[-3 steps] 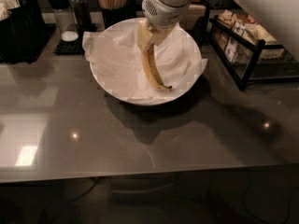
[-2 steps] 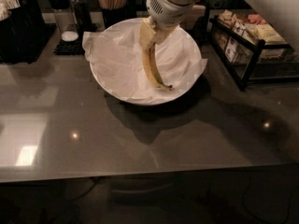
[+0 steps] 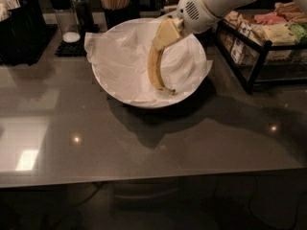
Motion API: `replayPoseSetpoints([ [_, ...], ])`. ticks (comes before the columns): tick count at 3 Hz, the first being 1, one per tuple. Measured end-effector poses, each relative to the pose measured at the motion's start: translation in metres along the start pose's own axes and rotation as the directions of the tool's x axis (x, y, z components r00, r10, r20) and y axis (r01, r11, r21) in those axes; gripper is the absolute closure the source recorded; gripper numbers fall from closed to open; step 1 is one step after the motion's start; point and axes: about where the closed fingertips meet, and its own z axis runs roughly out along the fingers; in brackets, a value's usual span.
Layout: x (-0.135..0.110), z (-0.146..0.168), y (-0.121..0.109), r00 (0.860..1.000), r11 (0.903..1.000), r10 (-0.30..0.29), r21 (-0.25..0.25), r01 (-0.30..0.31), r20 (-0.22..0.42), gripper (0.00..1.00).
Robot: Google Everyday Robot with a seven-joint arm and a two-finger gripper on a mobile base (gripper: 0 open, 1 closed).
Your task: Pick banana from white bowl
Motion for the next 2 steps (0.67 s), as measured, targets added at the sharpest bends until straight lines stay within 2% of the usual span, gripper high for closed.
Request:
replayPoseSetpoints([
  [1, -0.0066, -0.0285, 0.0049, 0.992, 0.9947, -0.029, -0.094, 0.041, 0.12, 1.0],
  [2, -0.0089, -0.0304, 0.0091, 0.991, 0.993, -0.031, -0.109, 0.046, 0.133, 1.0],
])
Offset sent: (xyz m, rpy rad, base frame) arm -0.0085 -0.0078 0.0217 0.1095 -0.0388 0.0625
